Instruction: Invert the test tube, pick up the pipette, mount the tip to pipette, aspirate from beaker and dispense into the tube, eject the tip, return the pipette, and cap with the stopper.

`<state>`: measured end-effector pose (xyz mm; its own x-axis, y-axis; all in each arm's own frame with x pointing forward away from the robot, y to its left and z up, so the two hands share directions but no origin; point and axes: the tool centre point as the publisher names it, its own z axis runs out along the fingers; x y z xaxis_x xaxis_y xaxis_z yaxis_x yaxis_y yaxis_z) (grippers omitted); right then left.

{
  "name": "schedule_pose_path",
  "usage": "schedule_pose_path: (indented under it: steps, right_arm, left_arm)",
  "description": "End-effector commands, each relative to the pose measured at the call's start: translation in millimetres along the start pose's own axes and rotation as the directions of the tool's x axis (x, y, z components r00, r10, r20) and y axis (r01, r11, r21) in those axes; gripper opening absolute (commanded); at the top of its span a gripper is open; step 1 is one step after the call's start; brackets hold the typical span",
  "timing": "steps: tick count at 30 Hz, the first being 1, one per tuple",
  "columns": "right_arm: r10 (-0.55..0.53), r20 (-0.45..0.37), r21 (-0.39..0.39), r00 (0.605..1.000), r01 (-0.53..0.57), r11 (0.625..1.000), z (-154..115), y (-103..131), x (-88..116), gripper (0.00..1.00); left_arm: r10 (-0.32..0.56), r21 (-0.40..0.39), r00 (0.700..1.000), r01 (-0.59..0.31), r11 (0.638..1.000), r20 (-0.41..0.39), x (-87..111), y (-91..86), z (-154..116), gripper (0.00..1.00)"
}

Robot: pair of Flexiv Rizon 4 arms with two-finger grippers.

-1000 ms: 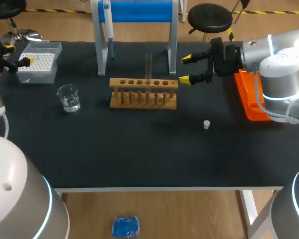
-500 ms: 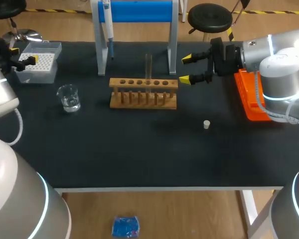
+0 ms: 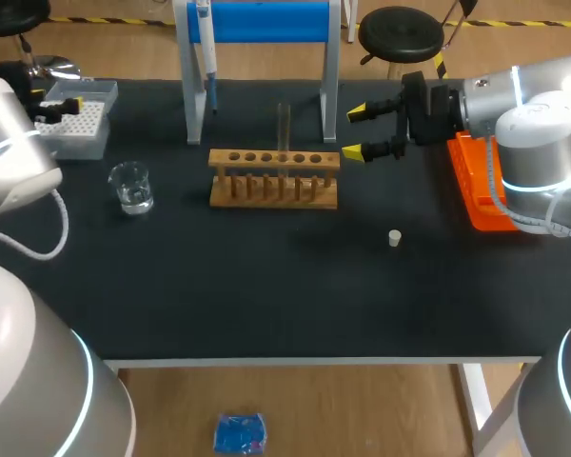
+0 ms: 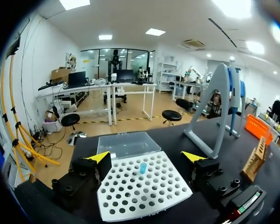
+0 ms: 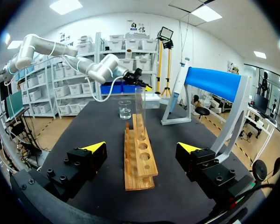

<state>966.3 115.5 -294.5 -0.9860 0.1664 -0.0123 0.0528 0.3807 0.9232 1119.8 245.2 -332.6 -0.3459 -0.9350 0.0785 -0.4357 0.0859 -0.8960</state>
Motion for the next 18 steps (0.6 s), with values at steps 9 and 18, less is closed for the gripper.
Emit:
schedule_pose_path:
  steps: [9,18]
  right_arm:
    - [-0.001,0.002,-0.001,1.0,0.001,1.0,-0.5,-0.4,0.5,1.0]
    - [-0.001,0.002,-0.001,1.0,0.001,1.0,-0.5,-0.4,0.5,1.0]
  left_arm:
    - [-0.03,-0.033,0.999,0.03,0.999,0.026,-8.5,3.2,13.8,0.71]
    - [-0.043,-0.048,0.998,0.044,0.998,0.038,-9.6,4.6,22.1,0.65]
